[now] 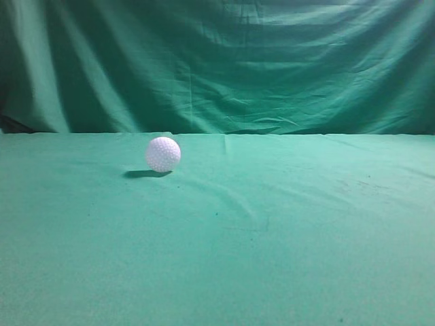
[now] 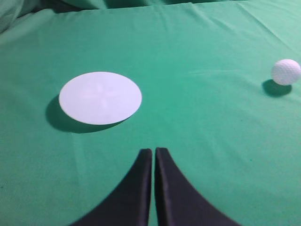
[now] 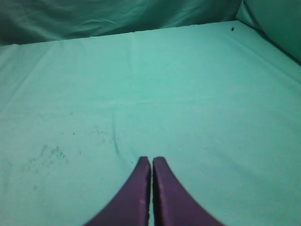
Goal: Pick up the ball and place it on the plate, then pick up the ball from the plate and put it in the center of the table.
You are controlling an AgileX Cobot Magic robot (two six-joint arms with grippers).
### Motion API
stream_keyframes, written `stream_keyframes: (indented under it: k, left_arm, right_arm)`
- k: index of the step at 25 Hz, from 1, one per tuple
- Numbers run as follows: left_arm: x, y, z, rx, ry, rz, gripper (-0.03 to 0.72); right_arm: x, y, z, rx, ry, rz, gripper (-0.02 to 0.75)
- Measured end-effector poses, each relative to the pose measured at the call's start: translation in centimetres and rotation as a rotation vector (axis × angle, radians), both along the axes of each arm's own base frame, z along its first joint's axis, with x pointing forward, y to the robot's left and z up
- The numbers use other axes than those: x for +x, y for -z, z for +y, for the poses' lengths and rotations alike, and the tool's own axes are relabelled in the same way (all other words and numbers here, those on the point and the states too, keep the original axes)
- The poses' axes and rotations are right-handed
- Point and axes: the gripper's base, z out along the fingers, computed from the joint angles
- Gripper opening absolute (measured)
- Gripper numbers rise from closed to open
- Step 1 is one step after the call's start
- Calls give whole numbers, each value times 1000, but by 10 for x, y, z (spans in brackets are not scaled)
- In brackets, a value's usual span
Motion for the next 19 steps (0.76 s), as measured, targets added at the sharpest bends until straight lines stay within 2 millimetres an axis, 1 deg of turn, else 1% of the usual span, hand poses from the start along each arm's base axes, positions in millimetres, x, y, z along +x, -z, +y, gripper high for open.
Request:
stream_keyframes:
  k: [4, 19]
  left_arm:
    - [0, 0, -2, 18, 36, -2, 0]
    - [0, 0, -2, 21, 37, -5, 0]
  right_arm:
    - [0, 0, 0, 0, 0, 0, 0]
    - [0, 0, 0, -2, -1, 0, 0]
